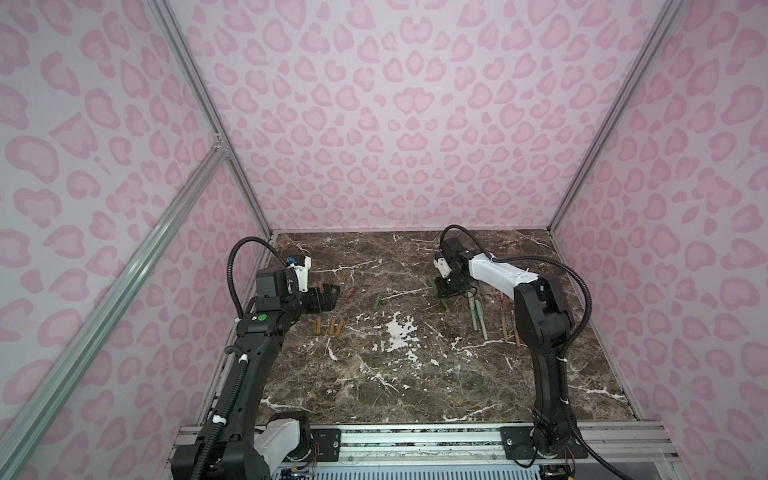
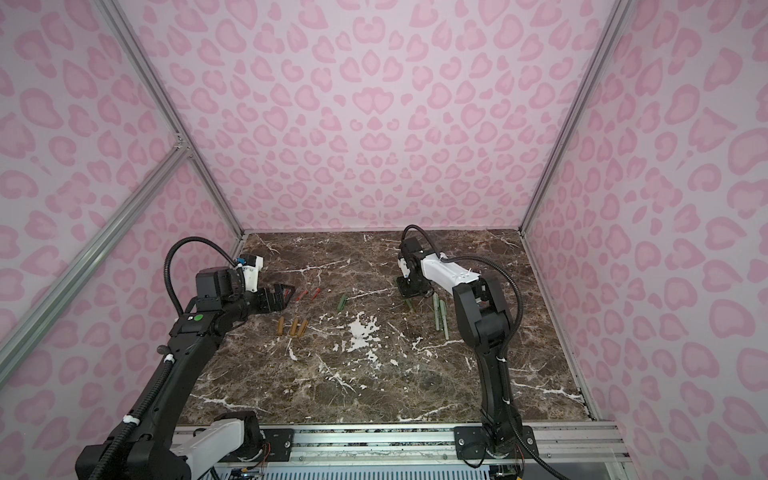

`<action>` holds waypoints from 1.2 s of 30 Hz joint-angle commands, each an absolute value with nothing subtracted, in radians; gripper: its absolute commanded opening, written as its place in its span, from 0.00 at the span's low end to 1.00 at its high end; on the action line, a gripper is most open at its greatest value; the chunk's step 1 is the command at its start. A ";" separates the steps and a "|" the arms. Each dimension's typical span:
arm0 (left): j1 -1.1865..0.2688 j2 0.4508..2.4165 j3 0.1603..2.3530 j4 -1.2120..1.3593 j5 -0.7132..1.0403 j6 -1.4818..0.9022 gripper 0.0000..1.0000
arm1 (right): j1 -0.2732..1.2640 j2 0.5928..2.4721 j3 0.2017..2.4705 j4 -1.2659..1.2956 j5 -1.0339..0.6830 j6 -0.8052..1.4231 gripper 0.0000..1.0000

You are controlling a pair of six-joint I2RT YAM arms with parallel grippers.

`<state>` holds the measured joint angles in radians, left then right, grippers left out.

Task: Open the pen caps
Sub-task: 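Reach the right gripper to another dark green marker and grasp it, then lift the green marker cap-first toward the left gripper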

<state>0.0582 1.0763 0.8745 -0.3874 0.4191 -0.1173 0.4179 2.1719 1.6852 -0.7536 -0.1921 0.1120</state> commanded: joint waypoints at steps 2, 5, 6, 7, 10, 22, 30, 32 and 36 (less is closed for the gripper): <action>0.060 1.075 0.867 -0.327 0.426 -0.122 0.98 | 0.424 2.226 1.729 -0.768 -0.195 0.100 0.34; 0.062 1.077 0.885 -0.349 0.434 -0.126 0.98 | 0.425 2.251 1.743 -0.777 -0.190 0.109 0.30; 0.064 1.076 0.887 -0.350 0.434 -0.127 0.98 | 0.427 2.252 1.740 -0.772 -0.195 0.108 0.27; 0.064 1.074 0.883 -0.346 0.431 -0.124 0.98 | 0.429 2.252 1.734 -0.764 -0.196 0.106 0.24; 0.065 1.075 0.869 -0.332 0.422 -0.118 0.98 | 0.431 2.258 1.723 -0.760 -0.191 0.107 0.18; 0.068 1.089 0.885 -0.324 0.516 -0.158 0.98 | 0.480 2.072 1.573 -0.665 -0.232 0.185 0.04; 0.068 1.098 0.843 -0.220 0.728 -0.260 1.00 | 0.626 1.850 1.361 -0.442 -0.273 0.331 0.03; 0.068 1.102 0.813 -0.159 0.766 -0.297 0.99 | 0.673 1.812 1.327 -0.381 -0.280 0.366 0.03; 0.062 1.125 0.799 -0.135 0.799 -0.353 0.95 | 0.763 1.764 1.312 -0.308 -0.262 0.441 0.02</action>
